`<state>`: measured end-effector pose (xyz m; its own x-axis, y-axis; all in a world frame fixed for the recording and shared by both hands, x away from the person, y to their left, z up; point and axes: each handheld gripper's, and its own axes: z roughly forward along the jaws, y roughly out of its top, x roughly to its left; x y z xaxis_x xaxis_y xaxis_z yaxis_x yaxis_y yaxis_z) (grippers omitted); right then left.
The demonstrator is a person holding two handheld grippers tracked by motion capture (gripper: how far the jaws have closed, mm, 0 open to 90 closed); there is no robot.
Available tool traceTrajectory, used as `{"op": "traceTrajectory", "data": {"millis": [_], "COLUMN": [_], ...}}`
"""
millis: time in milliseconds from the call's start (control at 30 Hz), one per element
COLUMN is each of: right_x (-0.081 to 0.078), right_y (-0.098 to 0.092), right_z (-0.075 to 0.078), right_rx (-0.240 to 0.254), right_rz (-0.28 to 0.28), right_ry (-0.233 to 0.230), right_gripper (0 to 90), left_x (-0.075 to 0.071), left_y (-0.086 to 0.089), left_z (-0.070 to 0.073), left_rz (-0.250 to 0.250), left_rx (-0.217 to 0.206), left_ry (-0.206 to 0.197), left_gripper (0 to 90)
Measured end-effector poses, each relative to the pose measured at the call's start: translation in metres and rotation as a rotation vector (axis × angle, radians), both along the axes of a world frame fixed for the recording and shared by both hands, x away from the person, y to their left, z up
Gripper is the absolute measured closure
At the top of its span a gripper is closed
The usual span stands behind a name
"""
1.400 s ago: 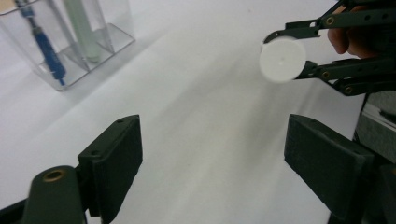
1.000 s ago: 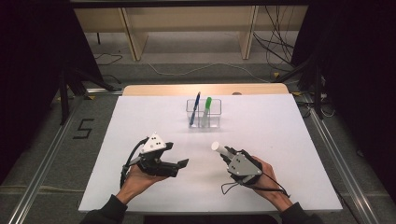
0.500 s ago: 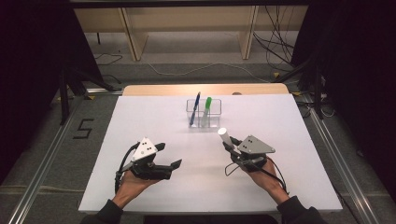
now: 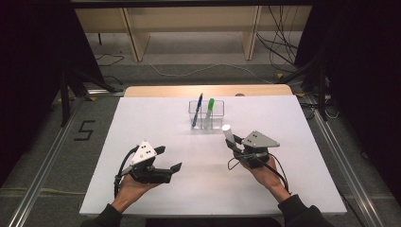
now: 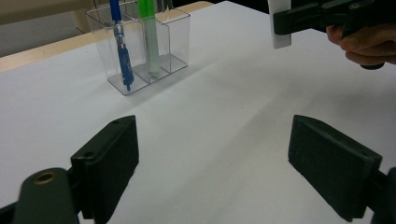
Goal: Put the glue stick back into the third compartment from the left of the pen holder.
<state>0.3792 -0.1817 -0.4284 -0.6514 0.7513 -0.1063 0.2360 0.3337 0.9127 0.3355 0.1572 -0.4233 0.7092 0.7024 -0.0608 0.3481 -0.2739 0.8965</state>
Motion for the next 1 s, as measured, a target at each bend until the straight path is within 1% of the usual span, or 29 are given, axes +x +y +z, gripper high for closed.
{"op": "traceTrajectory", "data": {"millis": [333, 400, 467, 533, 667, 733, 900, 1000], "right_x": [0.012, 0.015, 0.019, 0.022, 0.030, 0.035, 0.051, 0.061], "right_y": [-0.002, -0.002, -0.002, -0.001, 0.000, 0.001, 0.005, 0.008], "right_z": [0.000, 0.000, 0.001, 0.002, 0.004, 0.006, 0.009, 0.010], "right_rx": [0.067, 0.075, 0.096, 0.105, 0.125, 0.142, 0.179, 0.190], "right_rz": [-0.027, -0.031, -0.037, -0.044, -0.049, -0.054, -0.085, -0.101], "right_ry": [0.050, 0.052, 0.066, 0.068, 0.075, 0.085, 0.105, 0.111], "right_gripper": [71.3, 71.3, 71.3, 71.2, 71.3, 71.2, 71.2, 71.2], "left_x": [-0.004, -0.004, -0.004, -0.004, -0.004, -0.004, -0.004, -0.004], "left_y": [0.004, 0.006, 0.006, 0.006, 0.009, 0.009, 0.008, 0.008], "left_z": [0.002, 0.001, 0.000, -0.001, -0.001, -0.002, -0.002, -0.003], "left_rz": [0.021, 0.021, 0.021, 0.021, 0.025, 0.029, 0.031, 0.029], "left_rx": [-0.042, -0.048, -0.063, -0.055, -0.063, -0.064, -0.054, -0.052], "left_ry": [-0.037, -0.037, -0.029, -0.022, -0.025, -0.025, -0.019, -0.019], "left_gripper": [15.6, 15.5, 15.6, 15.6, 15.6, 15.6, 15.6, 15.6]}}
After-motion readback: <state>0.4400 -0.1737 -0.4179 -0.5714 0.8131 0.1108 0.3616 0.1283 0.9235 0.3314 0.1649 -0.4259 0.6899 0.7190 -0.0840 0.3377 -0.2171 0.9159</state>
